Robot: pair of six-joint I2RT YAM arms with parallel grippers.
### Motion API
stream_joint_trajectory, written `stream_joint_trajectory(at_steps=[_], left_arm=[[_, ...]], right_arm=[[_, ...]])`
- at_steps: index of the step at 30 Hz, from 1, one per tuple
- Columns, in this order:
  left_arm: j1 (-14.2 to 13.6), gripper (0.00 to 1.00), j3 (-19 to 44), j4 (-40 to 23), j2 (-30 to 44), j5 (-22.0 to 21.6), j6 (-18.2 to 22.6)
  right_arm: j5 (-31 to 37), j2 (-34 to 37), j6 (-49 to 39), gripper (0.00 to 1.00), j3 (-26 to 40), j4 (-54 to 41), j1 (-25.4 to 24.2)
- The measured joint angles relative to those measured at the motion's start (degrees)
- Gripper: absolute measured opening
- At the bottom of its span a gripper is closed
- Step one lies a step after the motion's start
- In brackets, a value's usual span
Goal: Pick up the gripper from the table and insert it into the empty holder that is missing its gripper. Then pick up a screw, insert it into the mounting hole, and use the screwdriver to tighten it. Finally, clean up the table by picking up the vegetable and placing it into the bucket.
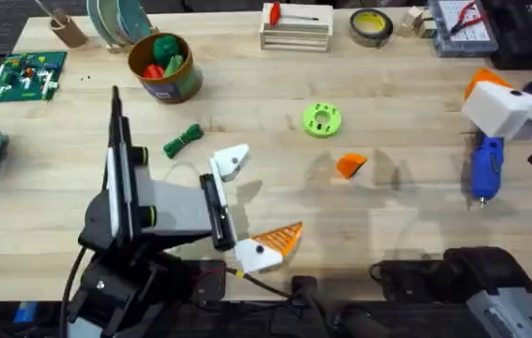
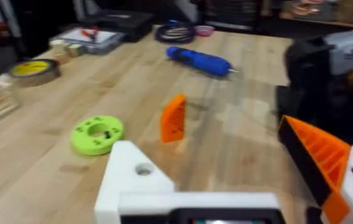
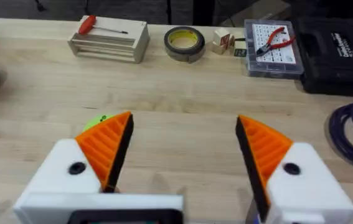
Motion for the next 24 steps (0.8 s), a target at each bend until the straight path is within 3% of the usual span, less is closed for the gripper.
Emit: stream_joint_trajectory(at_steps=[7, 24], left_arm=[[0.0, 0.994, 0.0, -0.8, 0.0, 4.7, 0.0], [0.0, 0.994, 0.0, -0.9, 0.0, 5.8, 0.0]], right_arm=[[0.0, 0.0, 0.0, 0.991, 0.0, 0.0, 0.0], [-0.7, 0.0, 0.0, 0.991, 0.0, -0.4, 0.0]])
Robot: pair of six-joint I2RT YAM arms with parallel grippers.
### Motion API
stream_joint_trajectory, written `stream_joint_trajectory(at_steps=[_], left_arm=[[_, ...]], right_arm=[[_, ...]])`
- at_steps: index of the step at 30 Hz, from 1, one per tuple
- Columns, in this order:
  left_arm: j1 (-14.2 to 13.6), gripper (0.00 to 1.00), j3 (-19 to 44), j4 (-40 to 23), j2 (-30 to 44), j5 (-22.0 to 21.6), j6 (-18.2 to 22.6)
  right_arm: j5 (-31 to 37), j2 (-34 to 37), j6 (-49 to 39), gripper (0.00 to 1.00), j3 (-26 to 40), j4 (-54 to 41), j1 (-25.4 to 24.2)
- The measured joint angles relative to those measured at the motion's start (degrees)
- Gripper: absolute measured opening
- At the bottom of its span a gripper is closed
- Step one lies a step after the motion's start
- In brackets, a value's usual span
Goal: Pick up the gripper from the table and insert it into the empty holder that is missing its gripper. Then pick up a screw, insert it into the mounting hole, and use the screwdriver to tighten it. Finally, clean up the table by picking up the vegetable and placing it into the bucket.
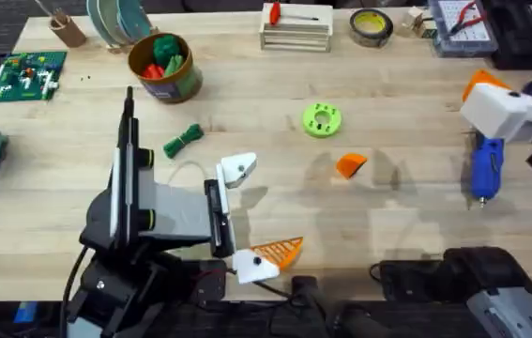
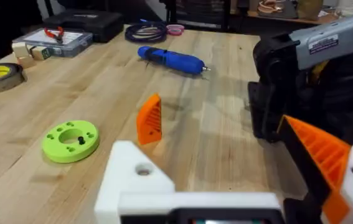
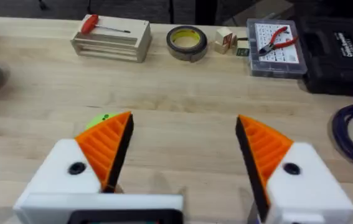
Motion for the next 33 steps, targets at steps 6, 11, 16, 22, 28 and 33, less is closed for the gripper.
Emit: stream_joint_trajectory(at_steps=[6, 11, 16, 22, 28, 33], left_arm=[[0.0, 0.994, 0.0, 0.0, 0.0, 0.0, 0.0], [0.0, 0.994, 0.0, 0.0, 0.0, 0.0, 0.0], [0.0, 0.994, 0.0, 0.0, 0.0, 0.0, 0.0], [0.0, 0.994, 0.0, 0.0, 0.0, 0.0, 0.0], [0.0, 0.994, 0.0, 0.0, 0.0, 0.0, 0.0], [0.0, 0.994, 0.0, 0.0, 0.0, 0.0, 0.0]], right_arm=[[-3.5, 0.4, 0.5, 0.991, 0.0, 1.7, 0.0], [-11.1, 6.4, 0.7, 0.991, 0.1, -1.0, 0.0], [-15.5, 14.7, 0.7, 0.991, 0.2, -7.2, 2.5], [-15.9, 21.1, -1.0, 0.991, 2.8, -14.5, 9.5], [-13.5, 23.1, -1.9, 0.991, 3.4, -17.4, 14.8], [-12.7, 25.4, -2.3, 0.991, 3.4, -14.4, 15.3]])
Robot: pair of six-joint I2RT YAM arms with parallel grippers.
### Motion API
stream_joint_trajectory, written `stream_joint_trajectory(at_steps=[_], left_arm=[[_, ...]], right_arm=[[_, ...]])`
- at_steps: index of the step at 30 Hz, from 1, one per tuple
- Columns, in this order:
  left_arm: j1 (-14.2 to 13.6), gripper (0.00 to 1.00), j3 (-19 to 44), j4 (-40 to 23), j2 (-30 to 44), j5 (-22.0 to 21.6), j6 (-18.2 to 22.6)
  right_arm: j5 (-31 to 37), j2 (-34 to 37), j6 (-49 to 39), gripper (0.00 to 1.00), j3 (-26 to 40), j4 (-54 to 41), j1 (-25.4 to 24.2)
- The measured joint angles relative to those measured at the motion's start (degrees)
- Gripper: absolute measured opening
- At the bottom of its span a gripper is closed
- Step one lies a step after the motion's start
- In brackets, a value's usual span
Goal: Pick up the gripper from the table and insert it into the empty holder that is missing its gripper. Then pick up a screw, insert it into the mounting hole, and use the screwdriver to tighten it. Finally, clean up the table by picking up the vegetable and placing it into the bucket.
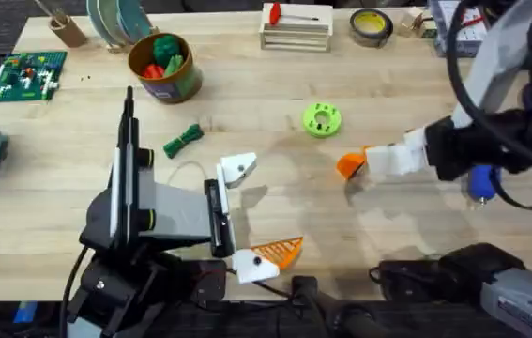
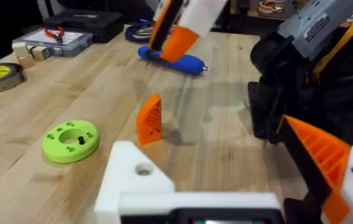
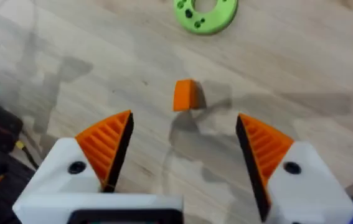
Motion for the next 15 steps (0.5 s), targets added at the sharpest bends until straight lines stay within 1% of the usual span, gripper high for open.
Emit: stream_joint_trajectory(at_steps=[4, 10, 15], left_arm=[[0.0, 0.994, 0.0, 0.0, 0.0, 0.0, 0.0], [0.0, 0.994, 0.0, 0.0, 0.0, 0.0, 0.0], [0.0, 0.993, 0.0, 0.0, 0.0, -0.3, 0.0]], right_arm=[[0.4, 3.8, -1.9, 0.991, 0.1, 1.1, 1.0], [4.1, 13.2, -5.8, 0.992, 0.1, 0.9, 7.5], [8.6, 18.2, -7.2, 0.991, 0.1, 1.5, 11.9]])
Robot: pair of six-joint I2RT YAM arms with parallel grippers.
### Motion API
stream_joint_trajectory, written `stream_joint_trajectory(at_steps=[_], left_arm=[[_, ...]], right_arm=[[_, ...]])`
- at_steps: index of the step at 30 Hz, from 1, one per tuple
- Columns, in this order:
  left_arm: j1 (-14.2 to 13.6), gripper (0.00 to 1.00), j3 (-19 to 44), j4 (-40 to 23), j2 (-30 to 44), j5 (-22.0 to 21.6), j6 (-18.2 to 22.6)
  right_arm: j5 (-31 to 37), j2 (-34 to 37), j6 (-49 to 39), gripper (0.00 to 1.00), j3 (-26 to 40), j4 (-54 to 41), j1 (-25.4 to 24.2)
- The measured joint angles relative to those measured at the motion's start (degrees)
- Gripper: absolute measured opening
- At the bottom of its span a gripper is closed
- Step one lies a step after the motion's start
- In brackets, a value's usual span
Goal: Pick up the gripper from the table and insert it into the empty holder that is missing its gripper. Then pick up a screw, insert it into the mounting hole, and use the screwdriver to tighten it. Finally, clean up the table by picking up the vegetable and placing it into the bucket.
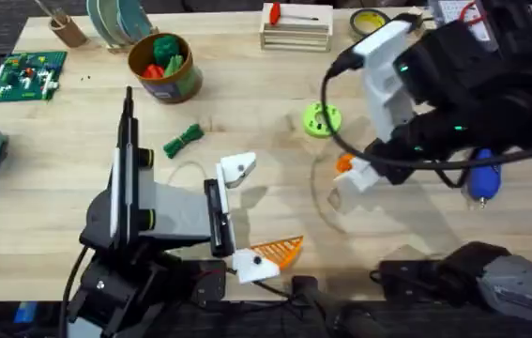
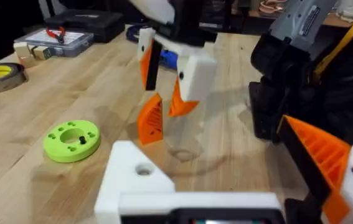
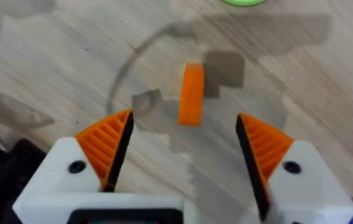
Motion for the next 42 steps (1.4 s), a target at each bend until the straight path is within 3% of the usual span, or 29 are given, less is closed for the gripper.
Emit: stream_joint_trajectory(at_steps=[7, 18, 24, 28, 32, 35, 42], left_arm=[[0.0, 0.993, 0.0, 0.0, 0.0, -0.1, 0.0], [0.0, 0.993, 0.0, 0.0, 0.0, -0.2, 0.0], [0.0, 0.993, 0.0, 0.0, 0.0, -0.2, 0.0], [0.0, 0.993, 0.0, 0.0, 0.0, -0.2, 0.0], [0.0, 0.993, 0.0, 0.0, 0.0, -0.2, 0.0], [0.0, 0.992, 0.0, 0.0, 0.0, -0.2, 0.0], [0.0, 0.993, 0.0, 0.0, 0.0, -0.2, 0.0]], right_arm=[[2.5, 5.2, -0.8, 0.97, 0.0, 2.5, 1.2], [3.1, 7.8, -1.0, 0.548, 0.0, 5.5, 1.2], [3.1, 7.8, -1.0, 0.407, 0.0, 4.9, 1.2], [3.1, 7.8, -1.0, 0.387, 0.0, 4.3, 1.2], [3.1, 7.8, -1.0, 0.212, 0.0, 4.2, 1.2], [3.1, 7.8, -1.0, 0.025, 0.1, 4.2, 1.2], [3.1, 6.9, -1.0, 0.008, 3.9, 0.1, 1.2]])
